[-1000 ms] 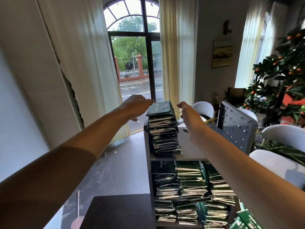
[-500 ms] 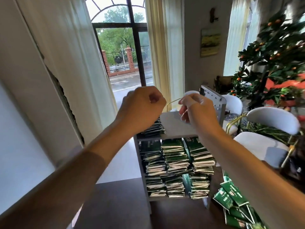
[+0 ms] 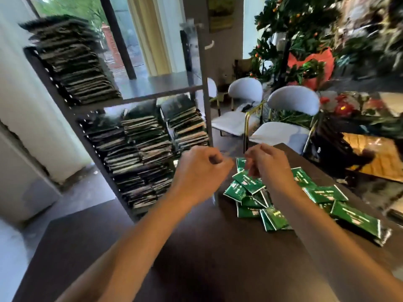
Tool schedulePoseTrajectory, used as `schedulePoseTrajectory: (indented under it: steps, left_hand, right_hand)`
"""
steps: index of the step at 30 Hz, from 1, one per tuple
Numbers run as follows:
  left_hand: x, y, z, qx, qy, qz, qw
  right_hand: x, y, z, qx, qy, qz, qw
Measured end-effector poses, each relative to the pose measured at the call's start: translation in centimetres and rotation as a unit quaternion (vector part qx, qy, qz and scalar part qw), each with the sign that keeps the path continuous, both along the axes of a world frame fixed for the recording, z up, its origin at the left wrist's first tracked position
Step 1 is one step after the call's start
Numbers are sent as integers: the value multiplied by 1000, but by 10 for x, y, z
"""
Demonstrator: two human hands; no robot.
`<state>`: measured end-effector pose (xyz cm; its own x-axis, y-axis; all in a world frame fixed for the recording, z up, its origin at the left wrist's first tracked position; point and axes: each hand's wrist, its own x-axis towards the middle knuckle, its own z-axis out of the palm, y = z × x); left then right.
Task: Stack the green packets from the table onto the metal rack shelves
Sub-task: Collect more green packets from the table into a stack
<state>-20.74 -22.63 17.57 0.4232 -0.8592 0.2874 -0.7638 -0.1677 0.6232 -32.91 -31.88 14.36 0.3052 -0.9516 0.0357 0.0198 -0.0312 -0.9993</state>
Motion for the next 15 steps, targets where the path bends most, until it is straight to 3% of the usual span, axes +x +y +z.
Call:
schedulePoseTrajectory:
  steps: [2, 5, 10, 15]
  left_hand:
    - [-9, -9, -46, 10, 11, -21, 1000]
    - [-23, -26, -114, 29, -9, -62, 998]
    - [-54, -47, -215, 67, -29, -118, 990]
    - [-84, -44, -271, 140, -91, -84, 982]
  right_hand:
    - [-14, -14, -50, -13, 35, -10, 999]
    - [-35, -36, -120, -72, 171, 1, 983]
    - [-78, -84, -223, -182, 460, 23, 869]
    - [-105, -82, -282, -173, 575, 114, 791]
